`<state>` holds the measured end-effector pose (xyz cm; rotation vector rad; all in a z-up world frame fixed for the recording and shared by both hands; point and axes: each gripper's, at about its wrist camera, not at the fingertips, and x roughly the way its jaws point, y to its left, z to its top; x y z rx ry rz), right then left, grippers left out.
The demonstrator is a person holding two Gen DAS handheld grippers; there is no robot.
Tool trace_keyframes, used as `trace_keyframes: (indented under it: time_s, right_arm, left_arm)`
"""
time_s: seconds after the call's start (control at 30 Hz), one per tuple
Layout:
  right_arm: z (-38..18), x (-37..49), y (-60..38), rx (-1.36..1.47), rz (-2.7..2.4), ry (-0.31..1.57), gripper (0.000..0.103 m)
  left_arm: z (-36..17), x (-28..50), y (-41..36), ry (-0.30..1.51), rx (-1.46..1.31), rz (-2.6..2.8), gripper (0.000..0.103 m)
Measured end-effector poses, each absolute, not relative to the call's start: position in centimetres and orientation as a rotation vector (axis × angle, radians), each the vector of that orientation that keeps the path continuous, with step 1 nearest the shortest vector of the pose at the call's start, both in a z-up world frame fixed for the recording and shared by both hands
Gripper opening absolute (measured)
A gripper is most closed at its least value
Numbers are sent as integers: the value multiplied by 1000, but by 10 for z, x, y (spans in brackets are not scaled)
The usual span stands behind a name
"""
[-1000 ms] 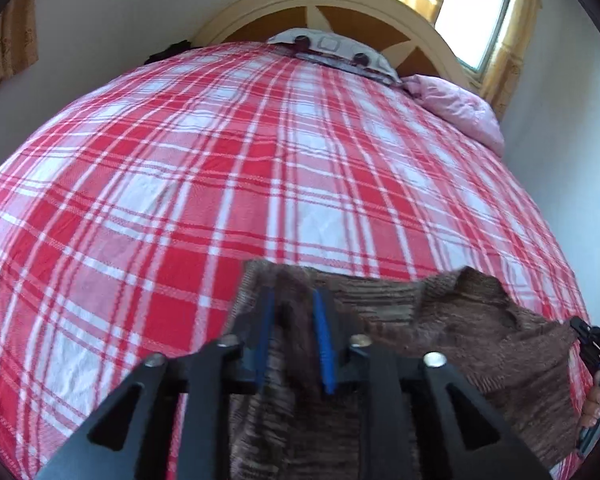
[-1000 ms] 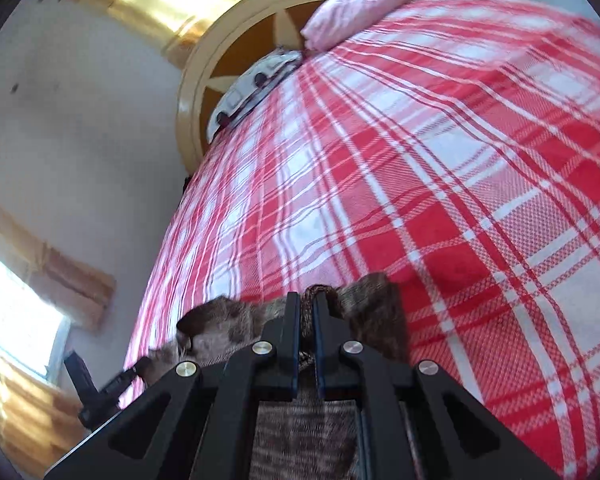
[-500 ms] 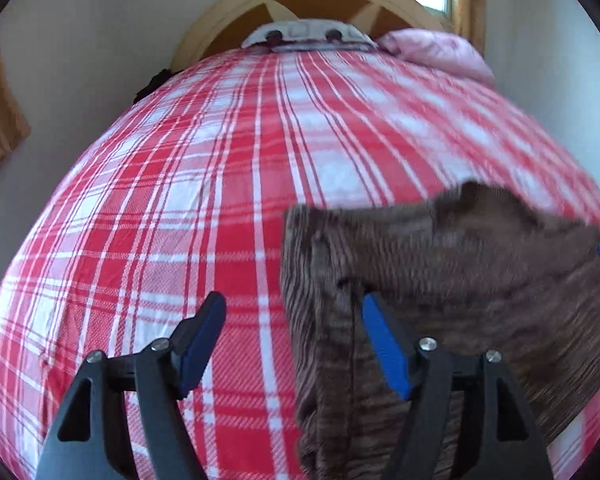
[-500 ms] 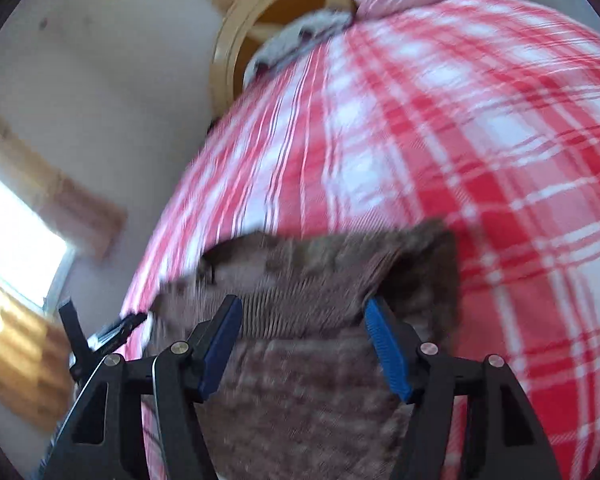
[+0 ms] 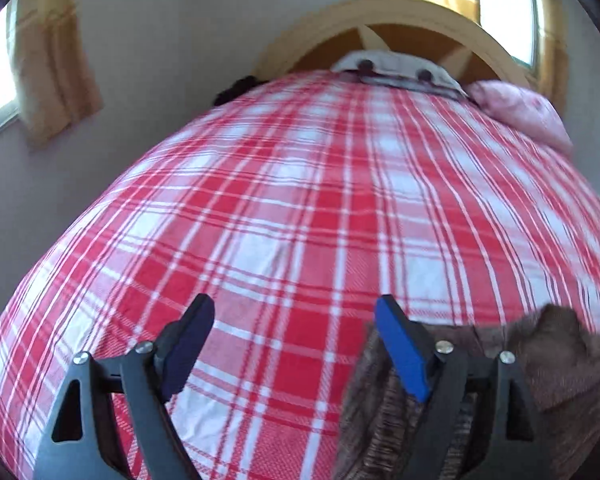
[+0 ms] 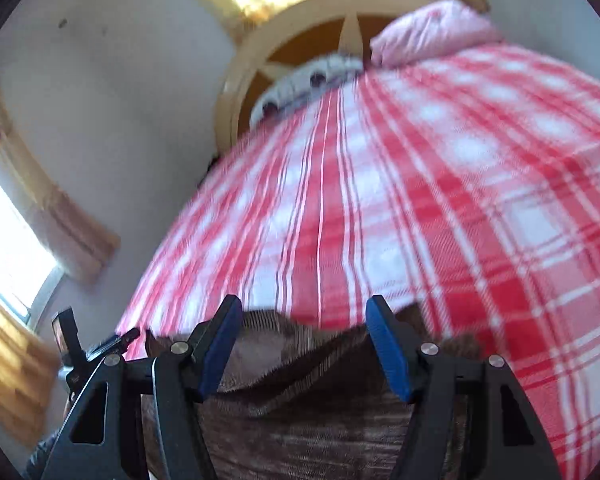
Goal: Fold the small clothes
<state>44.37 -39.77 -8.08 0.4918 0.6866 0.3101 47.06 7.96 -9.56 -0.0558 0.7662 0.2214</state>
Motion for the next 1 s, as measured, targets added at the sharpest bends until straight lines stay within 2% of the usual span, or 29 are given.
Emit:
trace_keyframes:
  time_s: [0.27,0.43,0.53,0.63,0.73,0.83,1.0]
  right_arm:
    - [-101,410,-414,396,251,740,66]
    - [-125,416,-378,387,460,966,66]
    - [-136,426,-336,330,583,1052,66]
    - [-143,443,-304,259,567,1057,66]
    - [-138,466,-293,285,519,1005,66]
    - [-122,476,-306,368,486,895,66]
    - [-117,474,-327,361,391,842,66]
  left_arm:
    - [-122,443,97,853,-37,269,87]
    - [-123,413,30,873,216,90,87]
    - [-133,411,-16,907,351,-41,92]
    - [-145,425,-47,914,444,-60,93]
    - [-136,451,-56,806,512,61,93]
    - [-115,481,-31,778,402,162,93]
    - [-106,493,13,773,274,266,92]
